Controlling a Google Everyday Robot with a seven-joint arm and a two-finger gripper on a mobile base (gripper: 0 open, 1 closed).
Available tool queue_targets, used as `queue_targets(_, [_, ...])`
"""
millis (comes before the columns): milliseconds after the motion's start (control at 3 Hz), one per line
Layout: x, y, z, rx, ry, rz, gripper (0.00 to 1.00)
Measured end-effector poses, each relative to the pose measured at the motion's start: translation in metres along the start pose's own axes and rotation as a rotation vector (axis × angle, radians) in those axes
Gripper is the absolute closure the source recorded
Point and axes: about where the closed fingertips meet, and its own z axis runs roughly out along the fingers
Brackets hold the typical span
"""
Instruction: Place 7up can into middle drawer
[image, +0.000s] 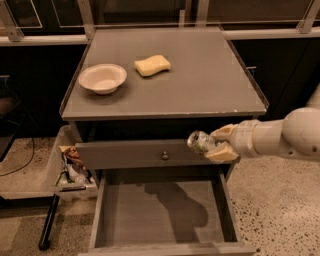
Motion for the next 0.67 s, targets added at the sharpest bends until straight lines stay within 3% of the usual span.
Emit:
queue_targets(333, [0.030, 0.054, 0.043, -0.071, 0.041, 0.034, 1.00])
queue_targets(667, [0.059, 0.092, 0.078, -0.104, 0.057, 0.032, 1.00])
